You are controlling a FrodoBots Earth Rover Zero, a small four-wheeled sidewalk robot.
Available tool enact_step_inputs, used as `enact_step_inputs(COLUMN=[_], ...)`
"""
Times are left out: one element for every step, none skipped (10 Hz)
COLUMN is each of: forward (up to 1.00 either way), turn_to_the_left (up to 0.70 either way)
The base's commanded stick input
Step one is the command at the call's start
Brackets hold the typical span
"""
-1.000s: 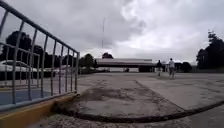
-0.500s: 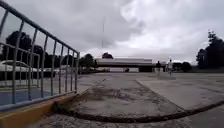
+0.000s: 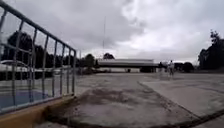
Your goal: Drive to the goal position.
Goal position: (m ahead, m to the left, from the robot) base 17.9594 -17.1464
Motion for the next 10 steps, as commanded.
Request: enact_step_inputs(forward=[0.70, 0.70, 0.70, 0.70, 0.70, 0.70, 0.70, 0.70, 0.70, 0.70], turn_to_the_left=[0.00, 0.00, 0.00, 0.00, -0.25, -0.33, -0.33, -0.24, 0.00, 0.00])
